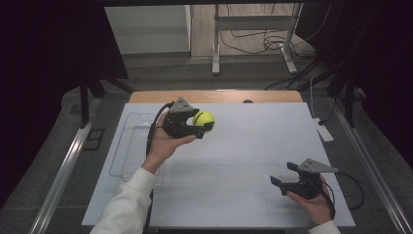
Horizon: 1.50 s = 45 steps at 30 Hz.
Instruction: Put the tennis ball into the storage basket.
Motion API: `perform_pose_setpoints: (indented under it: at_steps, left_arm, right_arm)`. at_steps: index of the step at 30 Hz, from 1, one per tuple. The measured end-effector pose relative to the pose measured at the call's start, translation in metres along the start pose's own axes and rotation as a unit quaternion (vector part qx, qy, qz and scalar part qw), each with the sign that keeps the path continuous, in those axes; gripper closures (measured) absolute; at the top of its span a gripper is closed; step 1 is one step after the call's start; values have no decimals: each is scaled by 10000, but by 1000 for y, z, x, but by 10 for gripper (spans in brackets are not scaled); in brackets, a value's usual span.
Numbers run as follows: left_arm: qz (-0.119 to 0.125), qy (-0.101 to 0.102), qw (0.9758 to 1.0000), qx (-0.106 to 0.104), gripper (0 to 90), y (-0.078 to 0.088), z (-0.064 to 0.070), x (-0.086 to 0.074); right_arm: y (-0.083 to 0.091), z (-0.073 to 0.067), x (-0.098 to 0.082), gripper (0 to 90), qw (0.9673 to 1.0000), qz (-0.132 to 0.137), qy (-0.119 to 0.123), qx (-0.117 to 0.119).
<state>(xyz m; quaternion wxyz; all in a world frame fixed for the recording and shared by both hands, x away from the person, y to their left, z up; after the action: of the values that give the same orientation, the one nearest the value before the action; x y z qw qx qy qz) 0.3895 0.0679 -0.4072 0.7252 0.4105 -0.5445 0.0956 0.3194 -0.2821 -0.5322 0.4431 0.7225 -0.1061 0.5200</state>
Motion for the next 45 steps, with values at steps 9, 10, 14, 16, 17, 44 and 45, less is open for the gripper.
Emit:
perform_pose_setpoints:
  at_steps: [9, 10, 14, 16, 17, 44, 45]
  left_arm:
    - [11, 49, 9999, 99, 288, 3, -7, -1]
    - [21, 57, 9999, 120, 288, 3, -8, -1]
    - [53, 105, 9998, 182, 288, 3, -12, -2]
    - [59, 131, 9997, 210, 288, 3, -14, -2]
    - [60, 134, 9996, 233, 288, 4, -15, -2]
    - [220, 320, 9976, 574, 288, 21, -39, -3]
    - [226, 330, 9975, 588, 288, 22, -39, -3]
  right_arm:
    - [0, 0, 0, 112, 10000, -16, 4, -3]
    - [0, 0, 0, 112, 10000, -13, -3, 3]
    - [0, 0, 0, 112, 10000, -13, 3, 0]
    - [0, 0, 0, 112, 10000, -19, 3, -9]
    - [0, 0, 0, 112, 10000, -10, -1, 0]
    - [0, 0, 0, 112, 10000, -16, -1, -7]
    - [0, 0, 0, 112, 10000, -18, -1, -8]
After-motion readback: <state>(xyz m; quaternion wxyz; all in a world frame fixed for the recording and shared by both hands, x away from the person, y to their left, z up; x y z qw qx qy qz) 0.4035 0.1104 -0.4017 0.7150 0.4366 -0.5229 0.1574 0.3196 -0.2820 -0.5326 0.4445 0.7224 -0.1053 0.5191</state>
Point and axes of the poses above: each handheld gripper's, and its own axes: y roughly backward along the jaws, x roughly out of its top, z roughly to its right, the point moved 5 cm from there along -y, roughly forward along the jaws, and after that the axes turned 1 degree about y, right-handed, at the moved point
